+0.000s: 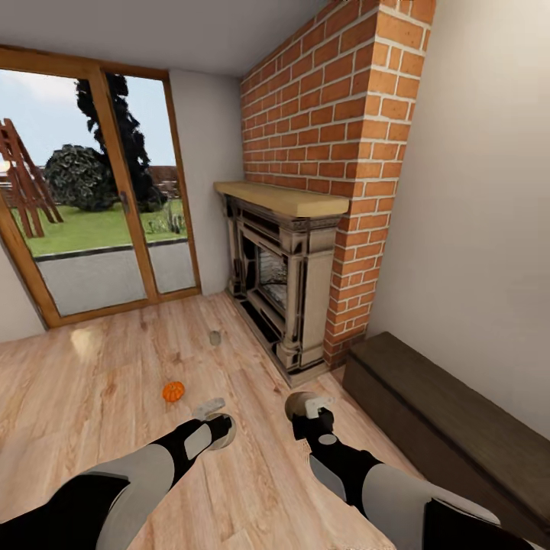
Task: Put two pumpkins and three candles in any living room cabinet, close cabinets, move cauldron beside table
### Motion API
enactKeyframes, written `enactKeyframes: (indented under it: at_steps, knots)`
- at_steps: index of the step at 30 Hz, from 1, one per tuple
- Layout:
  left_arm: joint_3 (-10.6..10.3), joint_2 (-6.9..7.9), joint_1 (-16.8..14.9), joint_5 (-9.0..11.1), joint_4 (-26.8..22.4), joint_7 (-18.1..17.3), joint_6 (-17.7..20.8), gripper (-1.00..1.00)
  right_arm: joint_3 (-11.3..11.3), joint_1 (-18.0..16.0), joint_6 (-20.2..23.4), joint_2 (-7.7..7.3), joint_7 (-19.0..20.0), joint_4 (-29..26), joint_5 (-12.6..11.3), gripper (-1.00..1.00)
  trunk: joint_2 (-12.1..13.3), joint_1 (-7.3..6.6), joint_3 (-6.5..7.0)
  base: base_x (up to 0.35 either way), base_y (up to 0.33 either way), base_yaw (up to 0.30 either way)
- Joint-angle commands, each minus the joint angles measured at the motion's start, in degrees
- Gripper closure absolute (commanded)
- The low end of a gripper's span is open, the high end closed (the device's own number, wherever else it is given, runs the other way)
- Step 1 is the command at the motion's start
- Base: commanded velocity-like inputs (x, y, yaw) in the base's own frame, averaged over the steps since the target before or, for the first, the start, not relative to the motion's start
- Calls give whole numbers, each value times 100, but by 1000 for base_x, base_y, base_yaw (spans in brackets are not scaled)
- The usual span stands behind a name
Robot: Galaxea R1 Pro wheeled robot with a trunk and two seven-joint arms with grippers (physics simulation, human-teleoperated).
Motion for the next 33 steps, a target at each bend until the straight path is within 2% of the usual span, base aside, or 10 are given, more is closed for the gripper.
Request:
enactKeyframes:
  at_steps: [1, 5, 15, 24, 33]
  knots:
    - [-45, 0, -3, 39, -13, 35, 37, 100, -7, -8, -20, -1, -42, -3, -49, 100, -13, 4, -11, 0, 4, -272]
    - [-45, 0, -3, 39, -13, 35, 42, 100, -103, -9, -20, -2, -70, 3, -51, 100, -13, 4, -3, 0, 1, -272]
    - [-45, 0, -3, 38, -13, 35, 45, 100, -101, -6, -20, 4, -72, 3, -51, 100, -13, 4, 6, -96, -100, -256]
    - [-45, -7, -3, 39, -12, 35, 50, 100, -103, -5, -20, 2, -72, 3, -59, 100, -13, 4, 11, -53, -59, -49]
    - [-45, -9, -3, 39, -13, 35, 34, 100, -102, -5, -20, 4, -72, 3, -60, 100, -13, 4, 11, -159, -199, 0]
